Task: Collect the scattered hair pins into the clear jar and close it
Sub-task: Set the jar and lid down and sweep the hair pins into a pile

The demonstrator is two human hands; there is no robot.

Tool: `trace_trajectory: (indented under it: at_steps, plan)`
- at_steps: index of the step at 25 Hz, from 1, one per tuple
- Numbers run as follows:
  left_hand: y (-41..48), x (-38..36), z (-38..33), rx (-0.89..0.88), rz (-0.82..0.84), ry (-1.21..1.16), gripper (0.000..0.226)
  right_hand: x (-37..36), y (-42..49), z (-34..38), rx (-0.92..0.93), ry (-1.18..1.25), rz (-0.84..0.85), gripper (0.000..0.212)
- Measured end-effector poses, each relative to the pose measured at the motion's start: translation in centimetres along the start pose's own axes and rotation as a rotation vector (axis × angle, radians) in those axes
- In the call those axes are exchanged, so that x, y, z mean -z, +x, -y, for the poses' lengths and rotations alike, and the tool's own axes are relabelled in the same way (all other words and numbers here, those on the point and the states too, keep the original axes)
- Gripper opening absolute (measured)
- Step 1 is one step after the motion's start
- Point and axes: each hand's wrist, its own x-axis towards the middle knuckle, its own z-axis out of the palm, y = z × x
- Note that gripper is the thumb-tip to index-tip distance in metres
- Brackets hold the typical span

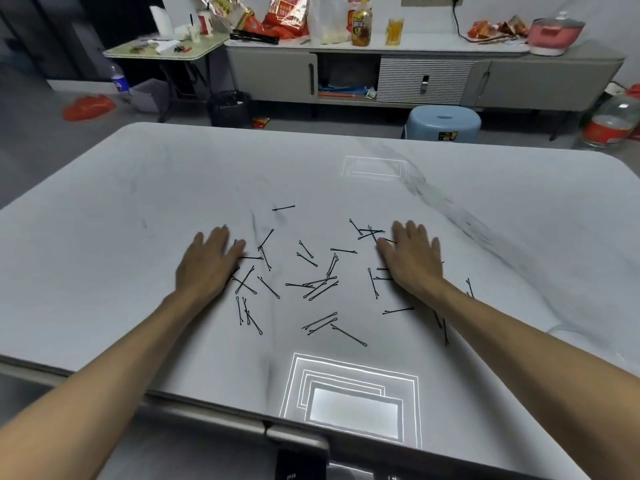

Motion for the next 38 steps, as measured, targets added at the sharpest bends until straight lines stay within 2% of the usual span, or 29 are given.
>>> trace_trajectory:
  at_steps: [3,6,8,10,12,14,16,20,22,24,25,27,29,31,33,34,36,38]
  plan:
    - [-1.4,-1.4,-3.5,-0.164,0.030,-0.081,0.053,-1.1,0.0,2.1,0.220,0.067,-0.016,0.046]
    - [-2.4,-2.0,-5.4,-0.222,0.068,-0.283,0.045,-0.7,1.4,3.4,0.265,0.231,-0.058,0.028]
    - [-1.7,-1.5,-6.0,-0.233,0.018,-0.332,0.044,-0.4,3.1,4.7,0.287,0.181,0.035,0.034]
    - [0.9,-0.9,-6.5,-0.273,-0.046,-0.273,0.048,-0.9,4.0,5.9,0.340,0.032,0.116,0.029]
    - [4.2,-0.7,-7.2,-0.275,0.051,-0.235,0.056,-1.9,3.5,6.5,0.473,-0.081,0.150,0.033]
    - [7.0,-1.2,-7.7,-0.296,0.212,-0.132,0.060,-2.4,1.7,6.5,0.598,-0.050,0.195,0.044]
    - [8.0,-2.2,-8.0,-0.339,0.308,-0.006,0.056,-2.1,0.3,6.1,0.661,0.009,0.221,0.044]
    - [4.8,-2.6,-7.2,-0.424,0.314,-0.032,0.052,-0.3,-2.2,4.8,0.573,0.125,0.243,0.030]
    - [1.8,-2.0,-6.4,-0.445,0.345,-0.104,0.049,0.3,-4.0,3.9,0.469,0.152,0.083,0.027]
    - [-0.9,-0.8,-5.9,-0.411,0.379,-0.216,0.039,0.6,-5.1,2.3,0.262,0.108,-0.116,0.032]
    - [-2.1,-0.3,-5.8,-0.399,0.375,-0.260,0.035,0.8,-5.2,1.3,0.134,0.054,-0.158,0.039]
    - [-4.3,0.7,-5.5,-0.391,0.305,-0.315,0.031,1.1,-5.3,-0.4,-0.114,0.001,-0.079,0.056]
    - [-5.4,0.8,-4.4,-0.347,0.108,-0.331,0.033,0.7,-4.6,-1.1,-0.204,0.002,-0.001,0.064]
    - [-5.6,0.5,-3.3,-0.158,-0.074,-0.244,0.049,0.0,-3.3,-0.2,-0.158,-0.013,-0.002,0.062]
    - [-5.0,0.2,-2.9,0.048,-0.069,-0.178,0.066,-0.5,-1.9,1.6,-0.087,-0.038,0.000,0.058]
    - [-4.6,-0.1,-2.9,0.091,-0.035,-0.149,0.071,-0.6,-1.6,2.7,-0.040,-0.053,0.007,0.055]
    - [-4.1,-1.0,-3.2,0.061,0.035,-0.079,0.076,-1.1,-2.1,4.4,0.109,-0.044,0.024,0.050]
    - [-4.2,-1.8,-4.1,-0.054,0.083,-0.069,0.076,-1.5,-3.8,5.2,0.308,0.034,0.061,0.043]
